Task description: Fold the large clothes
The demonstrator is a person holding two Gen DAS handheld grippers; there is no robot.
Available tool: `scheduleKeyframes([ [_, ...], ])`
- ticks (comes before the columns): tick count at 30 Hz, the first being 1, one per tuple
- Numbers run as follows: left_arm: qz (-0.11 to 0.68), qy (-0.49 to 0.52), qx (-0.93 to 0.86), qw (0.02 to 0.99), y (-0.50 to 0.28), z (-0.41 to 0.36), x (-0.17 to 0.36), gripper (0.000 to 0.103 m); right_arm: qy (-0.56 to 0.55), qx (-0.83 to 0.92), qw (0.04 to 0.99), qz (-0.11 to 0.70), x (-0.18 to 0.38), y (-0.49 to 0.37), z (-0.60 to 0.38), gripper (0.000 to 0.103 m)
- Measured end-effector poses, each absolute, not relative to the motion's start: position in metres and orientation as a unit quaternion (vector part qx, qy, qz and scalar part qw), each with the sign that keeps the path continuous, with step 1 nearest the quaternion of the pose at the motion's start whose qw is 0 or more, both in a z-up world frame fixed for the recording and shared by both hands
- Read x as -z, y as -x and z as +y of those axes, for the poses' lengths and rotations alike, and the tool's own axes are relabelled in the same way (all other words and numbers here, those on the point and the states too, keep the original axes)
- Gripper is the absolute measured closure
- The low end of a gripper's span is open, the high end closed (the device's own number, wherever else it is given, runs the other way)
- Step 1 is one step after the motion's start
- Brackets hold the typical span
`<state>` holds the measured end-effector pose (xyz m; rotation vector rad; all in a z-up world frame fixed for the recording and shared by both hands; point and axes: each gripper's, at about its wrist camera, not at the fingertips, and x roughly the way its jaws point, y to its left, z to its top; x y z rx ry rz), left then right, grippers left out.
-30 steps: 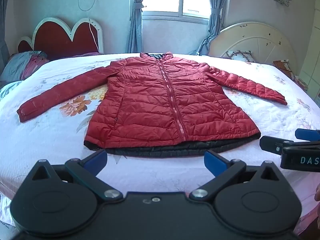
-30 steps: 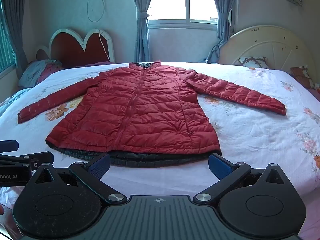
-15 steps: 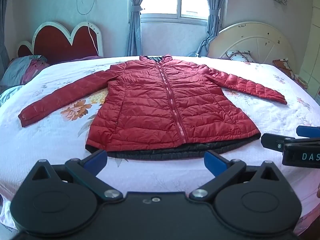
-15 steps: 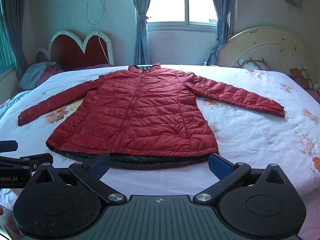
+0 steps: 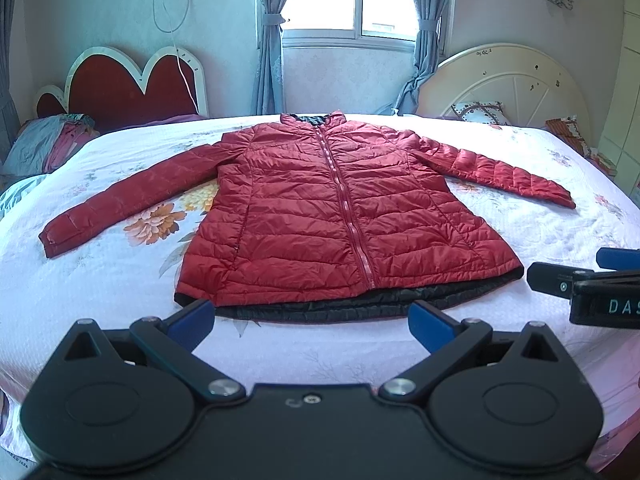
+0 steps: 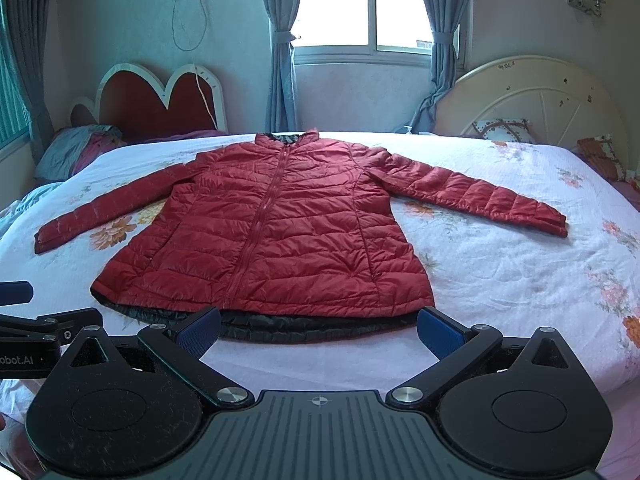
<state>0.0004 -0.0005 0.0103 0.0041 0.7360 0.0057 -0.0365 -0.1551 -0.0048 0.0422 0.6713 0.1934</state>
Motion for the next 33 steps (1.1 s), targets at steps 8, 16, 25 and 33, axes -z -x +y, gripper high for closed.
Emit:
scheduleKeyframes([
  [8, 0.359, -0.003, -0.003, 0.933, -0.0004, 0.0005, -0.0105, 0.000, -0.020, -0.096, 0.940, 0.328, 0.0045, 0.0353, -0.1554, 0.000],
  [16, 0.360, -0.001, -0.005, 0.933, -0.0034, 0.0076, -0.0107, 0.000, -0.020, -0.097, 0.939, 0.328, 0.0058, 0.0342, -0.1552, 0.000],
  [25, 0.360, -0.003, -0.005, 0.933, -0.0033, 0.0071, -0.0096, 0.000, -0.020, -0.097, 0.939, 0.329, 0.0069, 0.0332, -0.1544, 0.000],
  [33, 0.359, -0.003, -0.007, 0.933, -0.0025, 0.0063, -0.0077, 0.000, -0.020, -0.097, 0.939, 0.331, 0.0078, 0.0328, -0.1535, 0.000],
])
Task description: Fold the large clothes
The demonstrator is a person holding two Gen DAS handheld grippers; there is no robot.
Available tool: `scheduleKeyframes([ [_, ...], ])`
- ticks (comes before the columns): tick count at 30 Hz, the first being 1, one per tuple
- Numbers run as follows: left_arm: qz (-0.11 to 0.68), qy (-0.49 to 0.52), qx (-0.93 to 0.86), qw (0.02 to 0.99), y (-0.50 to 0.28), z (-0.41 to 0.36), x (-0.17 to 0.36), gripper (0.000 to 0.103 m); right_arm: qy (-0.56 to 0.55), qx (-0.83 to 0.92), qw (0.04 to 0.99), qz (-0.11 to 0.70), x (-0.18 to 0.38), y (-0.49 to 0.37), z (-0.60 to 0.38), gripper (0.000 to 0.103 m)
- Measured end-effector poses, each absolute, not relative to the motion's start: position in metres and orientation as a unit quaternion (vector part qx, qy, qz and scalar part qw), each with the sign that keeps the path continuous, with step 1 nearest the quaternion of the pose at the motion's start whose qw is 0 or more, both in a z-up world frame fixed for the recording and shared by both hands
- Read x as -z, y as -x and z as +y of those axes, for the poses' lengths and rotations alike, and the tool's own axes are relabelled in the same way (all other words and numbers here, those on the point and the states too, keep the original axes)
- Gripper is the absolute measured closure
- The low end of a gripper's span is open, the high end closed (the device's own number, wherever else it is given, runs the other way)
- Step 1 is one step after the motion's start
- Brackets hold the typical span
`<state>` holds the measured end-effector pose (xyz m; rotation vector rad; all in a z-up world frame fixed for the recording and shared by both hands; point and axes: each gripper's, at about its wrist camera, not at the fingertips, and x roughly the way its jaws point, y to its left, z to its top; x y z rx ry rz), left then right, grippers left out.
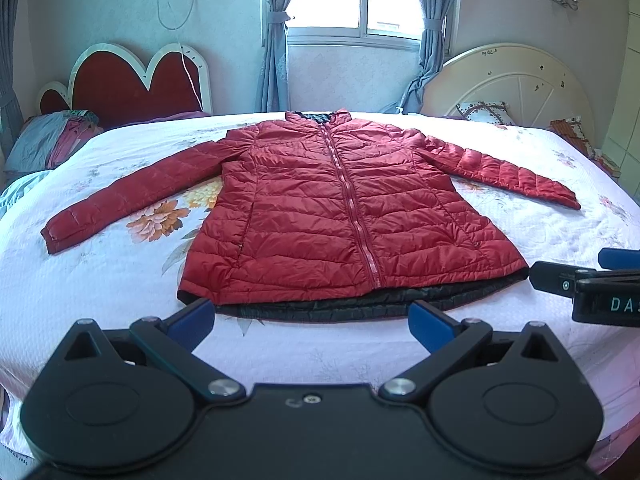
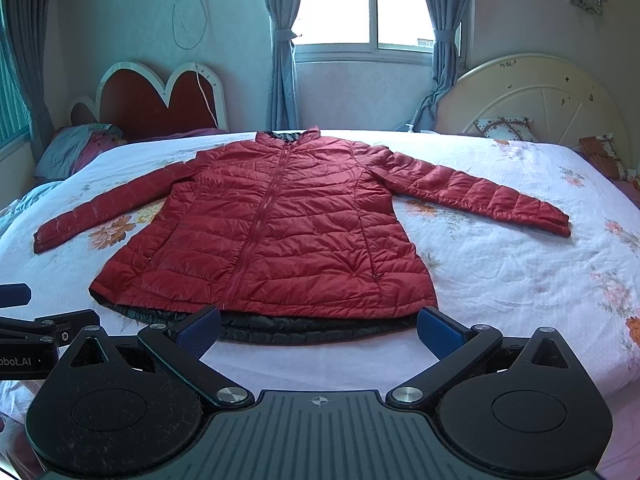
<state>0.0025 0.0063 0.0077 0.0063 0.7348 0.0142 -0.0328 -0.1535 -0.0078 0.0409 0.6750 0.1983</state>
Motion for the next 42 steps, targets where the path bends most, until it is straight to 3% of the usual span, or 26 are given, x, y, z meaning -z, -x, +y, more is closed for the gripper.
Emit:
scheduleKeyframes([
  [42, 0.370, -0.010, -0.002, 0.929, -0.038, -0.001, 0.001, 0.000, -0.024, -0.084, 0.937, 0.337, 0.010, 0.001, -0.164, 0.000],
])
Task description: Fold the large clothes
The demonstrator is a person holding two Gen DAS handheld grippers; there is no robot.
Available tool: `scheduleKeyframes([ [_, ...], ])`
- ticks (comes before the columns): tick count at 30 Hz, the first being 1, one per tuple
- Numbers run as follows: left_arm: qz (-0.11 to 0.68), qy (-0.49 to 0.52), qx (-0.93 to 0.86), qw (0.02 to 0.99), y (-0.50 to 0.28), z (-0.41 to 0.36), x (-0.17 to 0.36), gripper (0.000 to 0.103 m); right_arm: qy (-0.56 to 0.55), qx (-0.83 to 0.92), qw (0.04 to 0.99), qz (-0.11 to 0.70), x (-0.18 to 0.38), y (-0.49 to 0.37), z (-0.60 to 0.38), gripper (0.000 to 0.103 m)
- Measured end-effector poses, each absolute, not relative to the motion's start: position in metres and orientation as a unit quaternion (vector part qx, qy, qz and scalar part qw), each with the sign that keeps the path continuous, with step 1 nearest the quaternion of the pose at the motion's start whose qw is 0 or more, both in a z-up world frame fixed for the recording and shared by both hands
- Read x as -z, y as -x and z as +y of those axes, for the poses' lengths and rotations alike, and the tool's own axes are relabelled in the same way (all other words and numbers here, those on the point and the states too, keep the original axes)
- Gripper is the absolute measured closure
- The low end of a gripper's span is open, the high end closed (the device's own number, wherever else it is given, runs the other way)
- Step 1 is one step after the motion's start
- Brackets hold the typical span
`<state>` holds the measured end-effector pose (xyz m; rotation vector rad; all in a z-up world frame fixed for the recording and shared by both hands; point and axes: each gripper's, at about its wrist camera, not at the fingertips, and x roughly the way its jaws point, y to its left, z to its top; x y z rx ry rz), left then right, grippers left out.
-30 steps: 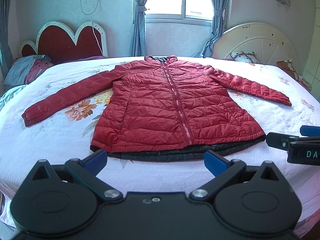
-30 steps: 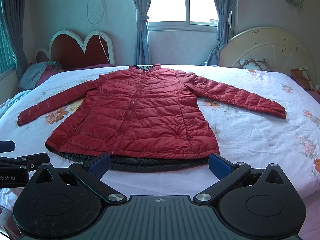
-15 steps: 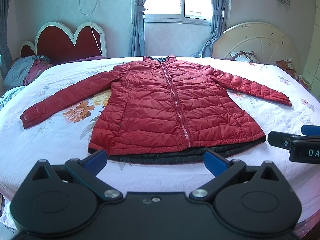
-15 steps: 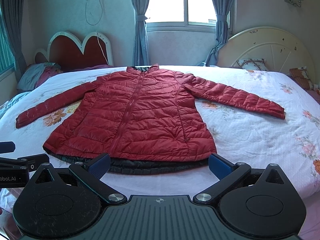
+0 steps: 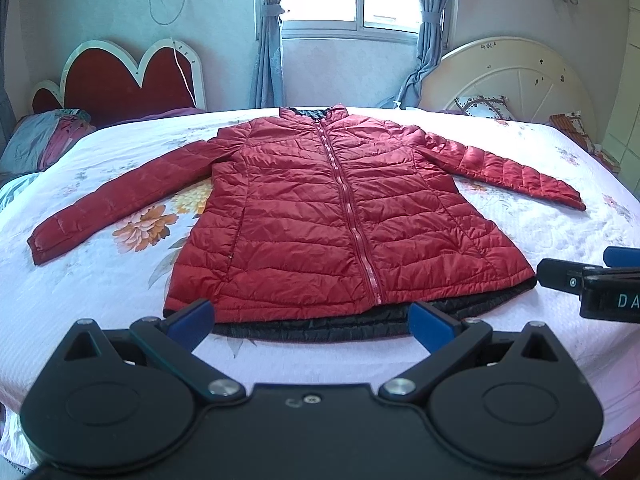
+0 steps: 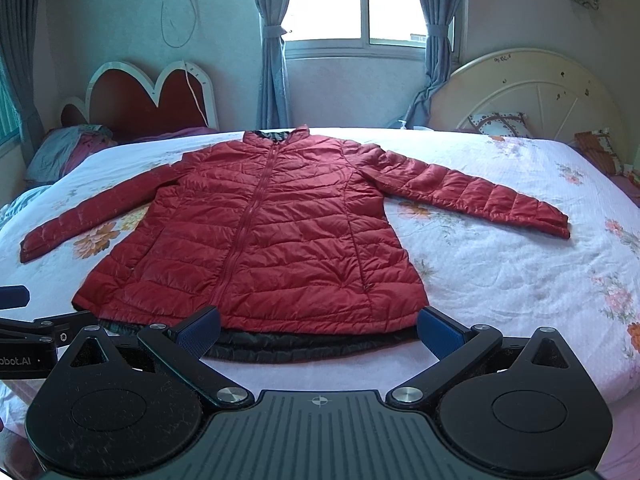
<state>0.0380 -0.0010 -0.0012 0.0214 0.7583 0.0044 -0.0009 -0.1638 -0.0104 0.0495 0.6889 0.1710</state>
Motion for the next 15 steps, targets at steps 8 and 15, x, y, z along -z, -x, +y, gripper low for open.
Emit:
scheduleKeyframes([
  [8, 0.376, -0.011, 0.012, 0.927, -0.078, 0.006, 0.003, 0.000, -0.042, -0.052, 0.938, 0.340, 0.013, -0.038, -0.166, 0.000],
  [15, 0.375, -0.012, 0.049, 0.926, -0.129, 0.016, 0.002, 0.000, -0.071, -0.011, 0.938, 0.338, 0.012, -0.078, -0.171, 0.000],
])
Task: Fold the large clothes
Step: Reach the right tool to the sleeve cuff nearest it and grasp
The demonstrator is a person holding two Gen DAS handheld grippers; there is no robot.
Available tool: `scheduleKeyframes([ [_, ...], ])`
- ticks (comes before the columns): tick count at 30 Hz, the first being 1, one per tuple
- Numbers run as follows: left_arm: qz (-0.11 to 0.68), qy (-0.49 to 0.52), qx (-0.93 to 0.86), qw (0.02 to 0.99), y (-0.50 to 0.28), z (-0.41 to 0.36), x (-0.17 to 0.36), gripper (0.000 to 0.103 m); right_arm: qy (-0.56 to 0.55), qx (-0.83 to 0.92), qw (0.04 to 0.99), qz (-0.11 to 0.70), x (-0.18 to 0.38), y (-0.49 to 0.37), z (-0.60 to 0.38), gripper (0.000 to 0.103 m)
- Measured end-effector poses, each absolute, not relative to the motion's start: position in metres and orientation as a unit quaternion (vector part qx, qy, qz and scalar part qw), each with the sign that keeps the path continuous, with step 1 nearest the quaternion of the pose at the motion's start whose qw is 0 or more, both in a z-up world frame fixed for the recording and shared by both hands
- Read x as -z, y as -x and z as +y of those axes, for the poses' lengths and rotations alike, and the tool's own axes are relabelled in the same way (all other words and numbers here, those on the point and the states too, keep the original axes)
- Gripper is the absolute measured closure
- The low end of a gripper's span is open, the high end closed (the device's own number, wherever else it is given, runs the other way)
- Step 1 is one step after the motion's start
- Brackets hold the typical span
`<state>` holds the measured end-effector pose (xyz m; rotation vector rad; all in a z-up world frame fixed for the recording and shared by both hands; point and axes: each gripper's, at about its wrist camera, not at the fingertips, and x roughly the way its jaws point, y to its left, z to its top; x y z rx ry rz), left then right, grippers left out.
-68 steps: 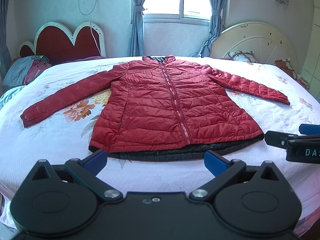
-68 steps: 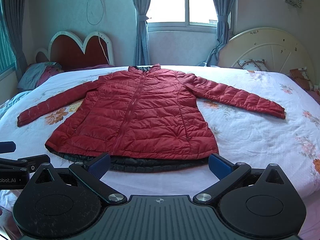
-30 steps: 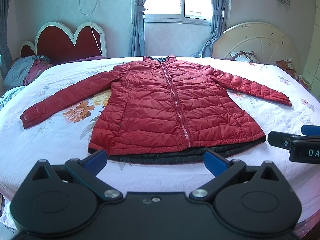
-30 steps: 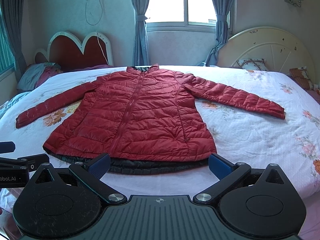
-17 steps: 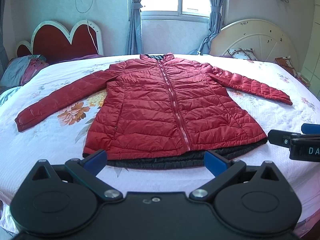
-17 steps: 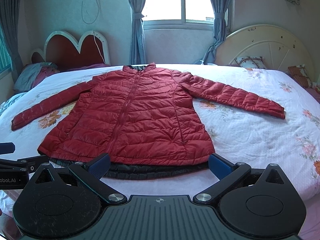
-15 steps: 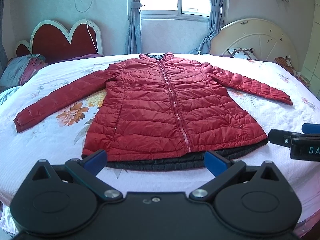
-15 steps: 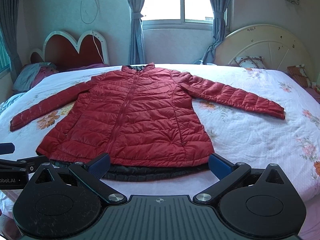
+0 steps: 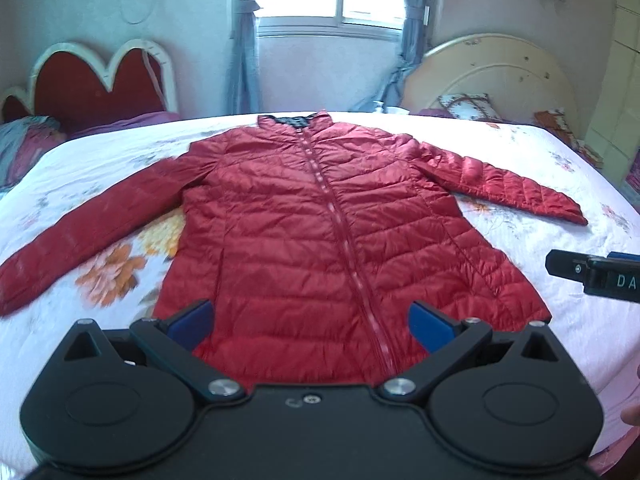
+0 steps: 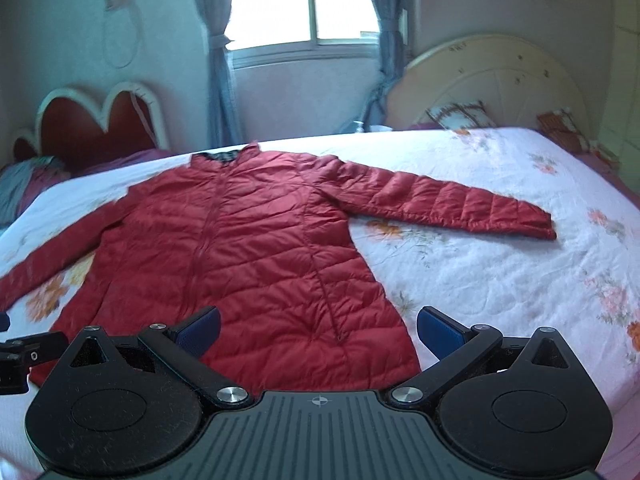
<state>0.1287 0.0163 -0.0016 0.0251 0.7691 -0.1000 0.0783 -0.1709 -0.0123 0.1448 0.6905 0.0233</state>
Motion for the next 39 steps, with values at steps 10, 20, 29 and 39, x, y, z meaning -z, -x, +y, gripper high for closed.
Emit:
scheduleKeyframes([
  [10, 0.372, 0.000, 0.119, 0.920, -0.204, -0.005, 0.015, 0.000, -0.118, 0.059, 0.938, 0.320, 0.017, -0.122, -0.225, 0.000],
  [20, 0.406, -0.014, 0.136, 0.903, -0.290, -0.106, 0.053, 0.022, -0.238, 0.171, 0.912, 0.288, 0.070, -0.189, -0.418, 0.056],
  [29, 0.436, -0.037, 0.091, 0.894, -0.358, -0.183, 0.075, 0.009, -0.369, 0.169, 0.853, 0.327, 0.159, -0.263, -0.532, 0.052],
  [39, 0.452, -0.033, 0.056, 0.890, -0.393, -0.188, 0.079, 0.012, -0.376, 0.165, 0.855, 0.315, 0.167, -0.286, -0.551, 0.082],
])
